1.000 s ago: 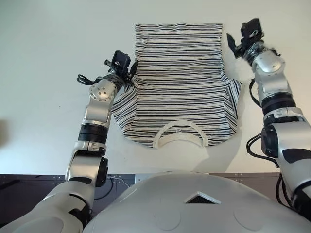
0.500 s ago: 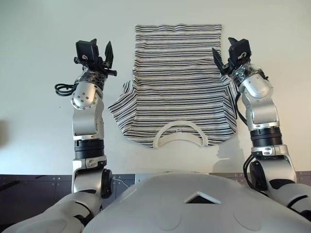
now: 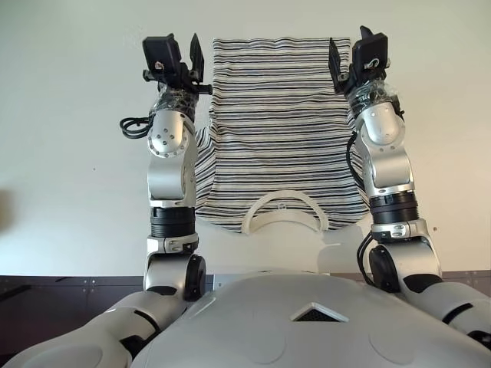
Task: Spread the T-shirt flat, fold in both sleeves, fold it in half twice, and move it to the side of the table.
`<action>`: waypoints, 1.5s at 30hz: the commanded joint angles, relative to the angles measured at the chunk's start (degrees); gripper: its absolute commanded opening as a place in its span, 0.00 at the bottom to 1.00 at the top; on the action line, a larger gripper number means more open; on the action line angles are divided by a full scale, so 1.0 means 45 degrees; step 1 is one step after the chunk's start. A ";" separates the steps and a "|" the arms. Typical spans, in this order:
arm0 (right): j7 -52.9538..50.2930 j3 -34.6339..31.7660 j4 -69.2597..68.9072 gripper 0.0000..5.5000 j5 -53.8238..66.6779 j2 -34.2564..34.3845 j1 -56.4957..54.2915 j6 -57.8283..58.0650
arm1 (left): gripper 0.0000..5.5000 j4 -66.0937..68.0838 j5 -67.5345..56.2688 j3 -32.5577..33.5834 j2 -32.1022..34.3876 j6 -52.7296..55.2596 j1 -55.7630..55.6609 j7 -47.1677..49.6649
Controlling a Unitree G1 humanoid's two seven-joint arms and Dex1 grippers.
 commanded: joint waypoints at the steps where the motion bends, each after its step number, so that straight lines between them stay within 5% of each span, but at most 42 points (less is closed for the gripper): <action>1: -0.0046 0.0219 -0.0234 0.51 -0.0171 0.0186 0.0255 0.0108 | 0.38 -0.0269 0.0438 -0.0360 -0.0151 -0.0114 0.0243 0.0268; 5: 0.0120 0.0296 -0.0422 0.43 -0.0166 0.0172 0.0306 0.0110 | 0.38 -0.0340 0.0684 -0.0625 -0.0303 -0.0150 0.0339 0.0352; 16: 0.0022 0.0435 -0.0336 0.43 -0.0263 0.0327 0.0213 0.0192 | 0.38 -0.0300 0.0720 -0.0806 -0.0207 -0.0238 0.0381 0.0016; 23: -0.0305 0.0366 0.0037 0.42 -0.0319 0.0627 -0.0126 -0.0075 | 0.47 -0.0184 0.0584 -0.0824 -0.0144 -0.0065 0.0040 -0.0286; 31: -0.0949 0.0428 0.0299 0.42 -0.0566 0.0915 -0.0070 -0.0495 | 0.47 -0.0267 -0.0180 0.0969 0.2122 0.0871 0.0002 -0.1650; 38: -0.1331 0.0322 0.0551 0.49 -0.0569 0.1090 -0.0283 -0.0736 | 0.47 -0.0244 0.0064 0.0591 0.0924 0.0992 -0.0414 -0.0442; 41: -0.1384 0.0466 0.0691 0.49 -0.0757 0.1013 -0.0227 -0.0783 | 0.47 0.0136 0.0946 0.0485 0.1971 0.0292 -0.0279 -0.0590; 45: -0.1950 0.0626 0.0831 0.49 -0.1304 0.1070 -0.0270 -0.1196 | 0.47 0.1920 0.2503 -0.0187 0.5164 -0.2554 -0.1014 -0.2467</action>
